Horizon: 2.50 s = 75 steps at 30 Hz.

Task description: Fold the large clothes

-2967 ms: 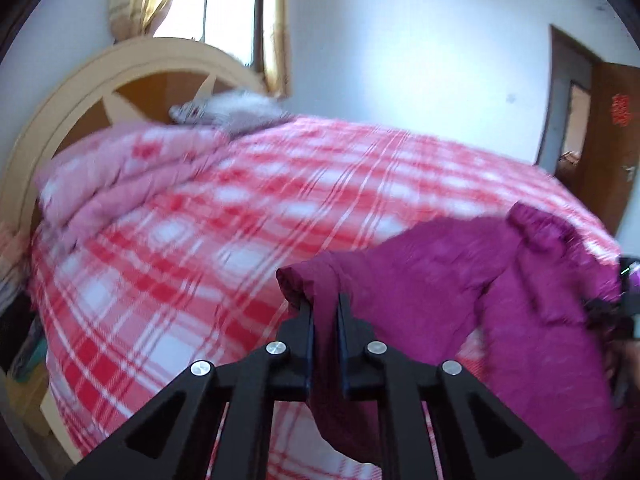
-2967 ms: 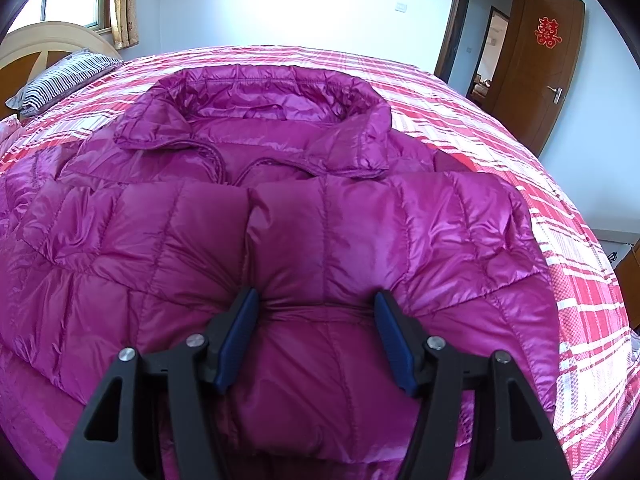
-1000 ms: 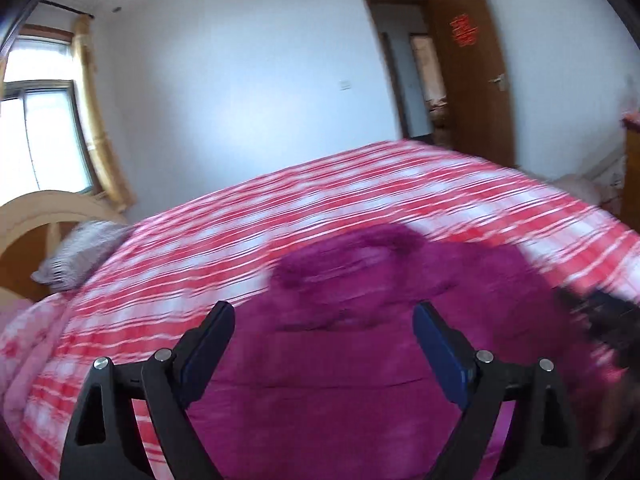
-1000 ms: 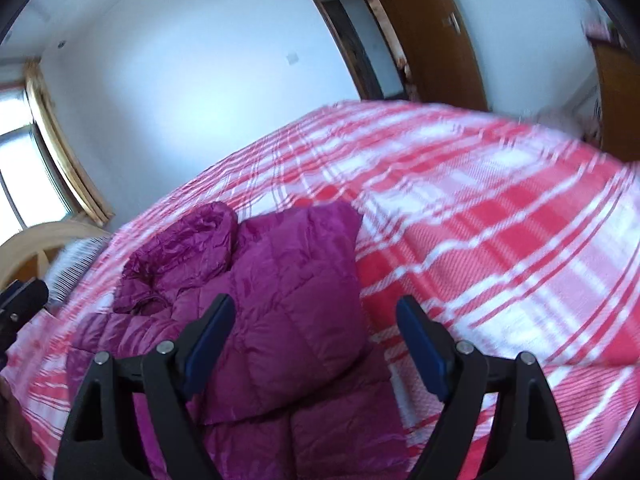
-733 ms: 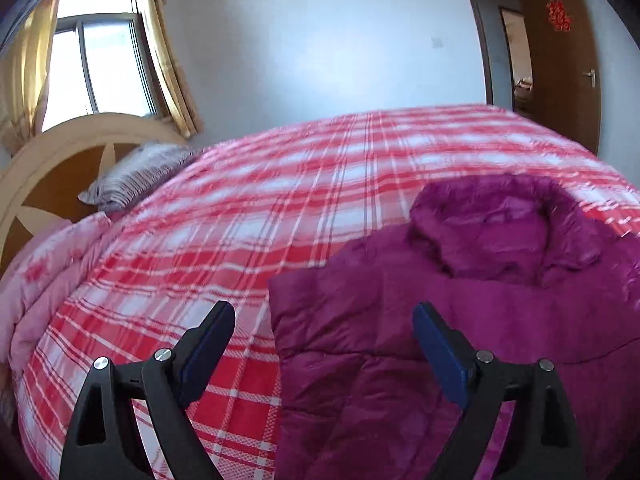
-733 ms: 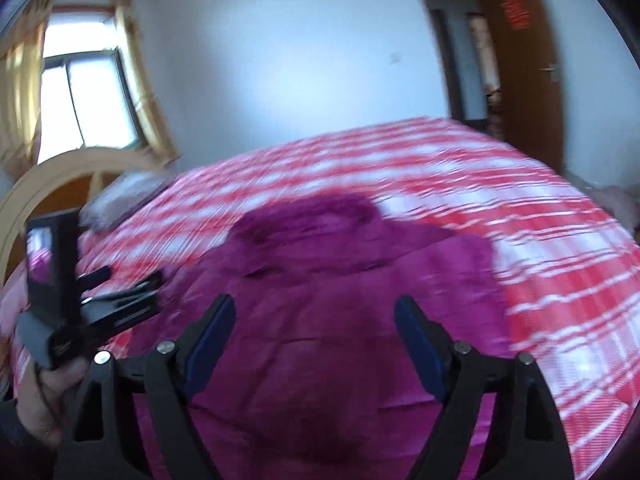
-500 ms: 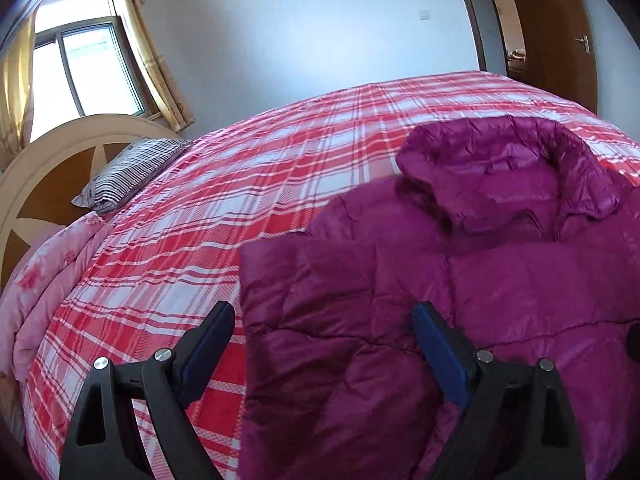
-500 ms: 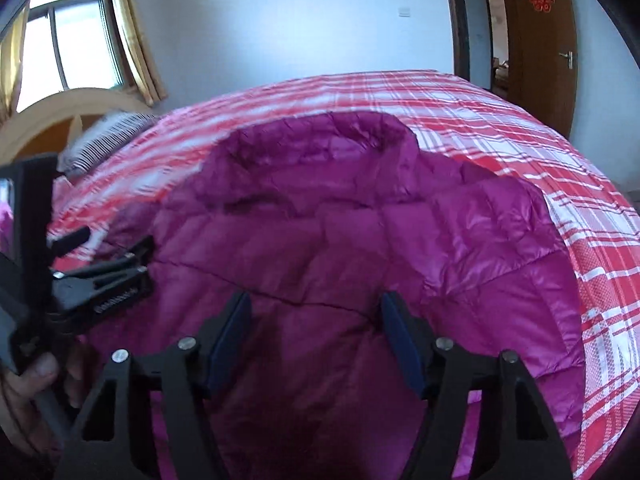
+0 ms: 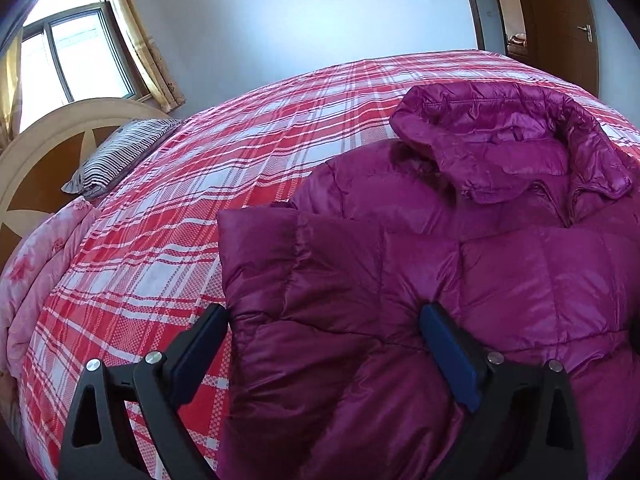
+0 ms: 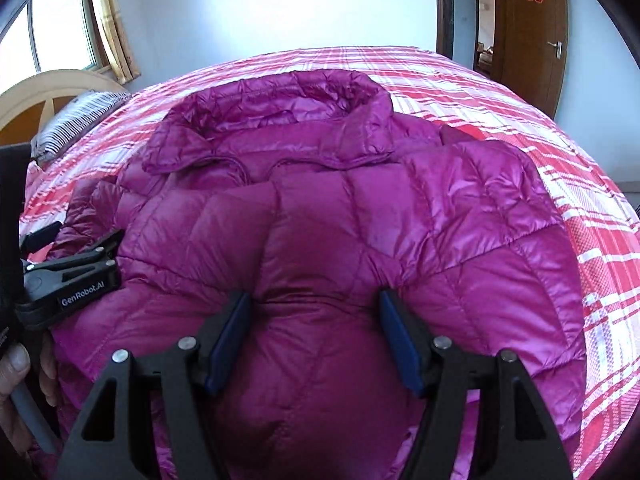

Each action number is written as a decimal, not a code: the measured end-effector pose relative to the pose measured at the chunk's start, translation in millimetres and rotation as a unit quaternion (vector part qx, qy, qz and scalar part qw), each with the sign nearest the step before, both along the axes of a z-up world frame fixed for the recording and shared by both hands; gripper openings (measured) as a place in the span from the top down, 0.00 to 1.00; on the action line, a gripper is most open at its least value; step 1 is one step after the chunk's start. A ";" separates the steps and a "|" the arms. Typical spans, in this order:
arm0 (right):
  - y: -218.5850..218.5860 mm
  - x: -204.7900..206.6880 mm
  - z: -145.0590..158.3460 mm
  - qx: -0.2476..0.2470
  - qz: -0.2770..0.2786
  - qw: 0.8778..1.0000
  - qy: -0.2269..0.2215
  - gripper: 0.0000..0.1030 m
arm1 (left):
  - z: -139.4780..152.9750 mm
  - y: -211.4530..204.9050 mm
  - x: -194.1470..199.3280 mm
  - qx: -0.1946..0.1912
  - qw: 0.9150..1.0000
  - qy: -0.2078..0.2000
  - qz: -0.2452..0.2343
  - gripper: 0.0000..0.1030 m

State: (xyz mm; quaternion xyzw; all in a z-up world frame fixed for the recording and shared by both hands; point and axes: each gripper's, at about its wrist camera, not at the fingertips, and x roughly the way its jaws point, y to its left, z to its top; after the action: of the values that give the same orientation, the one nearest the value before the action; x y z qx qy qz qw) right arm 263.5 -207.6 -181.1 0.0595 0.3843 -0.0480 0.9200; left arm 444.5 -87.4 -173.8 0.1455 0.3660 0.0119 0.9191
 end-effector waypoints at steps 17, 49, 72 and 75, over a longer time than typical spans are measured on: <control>32.8 18.4 22.8 -0.007 0.019 0.999 -0.031 0.46 | -1.9 1.7 -0.7 -0.002 1.000 -0.003 0.003 0.05; 37.7 33.3 -2.7 -0.041 0.021 0.999 0.010 0.49 | -5.4 7.3 5.3 -0.010 1.000 0.007 0.008 0.02; 50.0 22.3 28.2 -0.047 0.023 0.999 -0.009 0.46 | -8.1 56.9 41.8 -0.062 0.995 0.025 0.072 0.01; 63.7 27.6 28.5 -0.049 0.054 0.997 -0.009 0.44 | -6.2 57.6 39.4 -0.067 0.995 0.026 0.072 0.01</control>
State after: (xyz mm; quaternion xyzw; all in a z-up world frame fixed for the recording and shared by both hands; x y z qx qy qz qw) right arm 291.0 -144.0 -152.6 -0.0064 0.3759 -0.0162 0.9265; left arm 483.8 -29.9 -180.0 0.0570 0.3992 0.0496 0.9137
